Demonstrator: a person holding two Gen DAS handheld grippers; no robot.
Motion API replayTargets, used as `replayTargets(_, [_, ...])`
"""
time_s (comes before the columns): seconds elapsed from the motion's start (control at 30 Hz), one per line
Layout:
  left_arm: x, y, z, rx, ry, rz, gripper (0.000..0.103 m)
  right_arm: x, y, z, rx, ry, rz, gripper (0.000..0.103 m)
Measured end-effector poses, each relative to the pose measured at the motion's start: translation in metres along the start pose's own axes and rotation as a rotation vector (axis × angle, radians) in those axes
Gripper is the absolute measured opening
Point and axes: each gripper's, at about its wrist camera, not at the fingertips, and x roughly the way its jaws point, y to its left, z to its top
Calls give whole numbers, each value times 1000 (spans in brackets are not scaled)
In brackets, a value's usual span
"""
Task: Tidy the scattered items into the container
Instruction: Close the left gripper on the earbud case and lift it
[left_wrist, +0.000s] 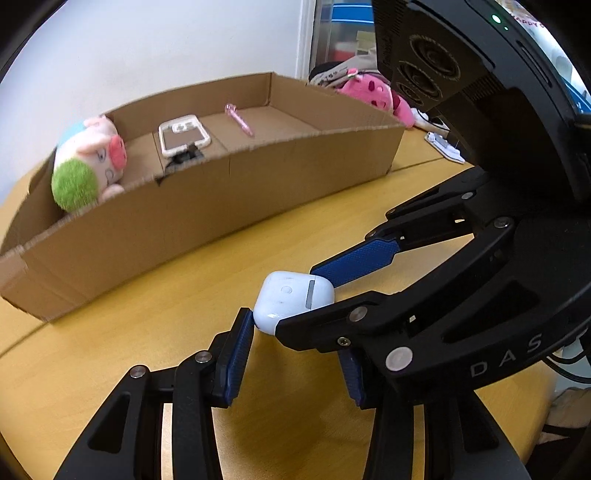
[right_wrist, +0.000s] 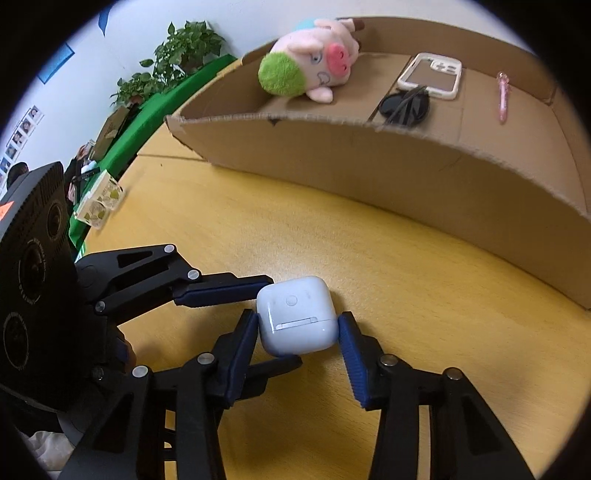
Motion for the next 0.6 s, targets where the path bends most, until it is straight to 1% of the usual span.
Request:
replayTargets(0.2, [-27, -4, 18, 26, -75, 32, 47, -25, 2, 11, -13, -70, -3, 44])
replayTargets(0.3, [-42, -5, 35, 55, -121, 46, 47, -45, 4, 21, -30, -117, -6, 44])
replayTargets(0.43, [-50, -3, 70, 103, -156, 60, 47, -70, 3, 40, -60, -171, -23, 44])
replayTargets(0.53, [-44, -1, 98, 143, -161, 67, 48, -85, -5, 57, -74, -198, -39, 44])
replayTargets(0.6, [-39, 1, 119, 165, -154, 56, 47, -95, -15, 68, -69, -220, -46, 44])
